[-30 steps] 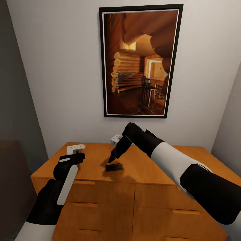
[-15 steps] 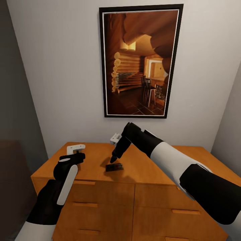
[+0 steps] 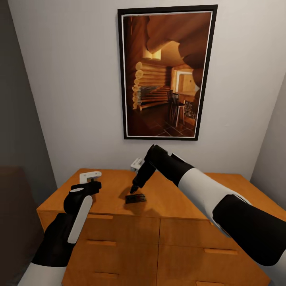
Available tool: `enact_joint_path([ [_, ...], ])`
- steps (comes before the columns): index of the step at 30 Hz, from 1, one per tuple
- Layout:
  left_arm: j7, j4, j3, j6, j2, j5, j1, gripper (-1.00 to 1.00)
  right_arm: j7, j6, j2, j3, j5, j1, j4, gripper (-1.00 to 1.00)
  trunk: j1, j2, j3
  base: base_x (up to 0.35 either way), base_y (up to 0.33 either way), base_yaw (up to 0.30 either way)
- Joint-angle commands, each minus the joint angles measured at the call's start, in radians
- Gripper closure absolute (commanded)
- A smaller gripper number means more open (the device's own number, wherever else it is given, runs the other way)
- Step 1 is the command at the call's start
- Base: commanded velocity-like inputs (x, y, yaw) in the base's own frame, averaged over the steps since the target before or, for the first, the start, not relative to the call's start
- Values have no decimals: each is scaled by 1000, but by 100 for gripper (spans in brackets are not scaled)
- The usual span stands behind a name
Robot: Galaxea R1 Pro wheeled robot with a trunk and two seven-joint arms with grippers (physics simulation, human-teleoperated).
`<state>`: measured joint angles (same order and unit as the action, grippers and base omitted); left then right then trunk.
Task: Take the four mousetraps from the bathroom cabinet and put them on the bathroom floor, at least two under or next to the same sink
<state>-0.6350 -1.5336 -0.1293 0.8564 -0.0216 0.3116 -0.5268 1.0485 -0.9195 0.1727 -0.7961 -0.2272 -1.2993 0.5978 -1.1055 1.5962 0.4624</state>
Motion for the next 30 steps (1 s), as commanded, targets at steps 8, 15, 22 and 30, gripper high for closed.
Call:
enact_joint_path([
  [8,-11,0,-1,3,0,9,-1,100,11,-18,-1,122,-8,-1,-17,-100,0,1,1,0,0,0],
  [15,-10,0,-1,3,0,9,-1,100,11,-75,-2,166,-11,-1,-24,-100,0,1,1,0,0,0],
  [22,-9,0,-1,2,0,9,-1,100,11,-97,-4,176,-15,-2,-25,-100,0,1,1,0,0,0],
  [30,-13,0,-2,1,0,9,-1,100,12,-99,-4,176,-16,-2,-26,-100,0,1,1,0,0,0],
])
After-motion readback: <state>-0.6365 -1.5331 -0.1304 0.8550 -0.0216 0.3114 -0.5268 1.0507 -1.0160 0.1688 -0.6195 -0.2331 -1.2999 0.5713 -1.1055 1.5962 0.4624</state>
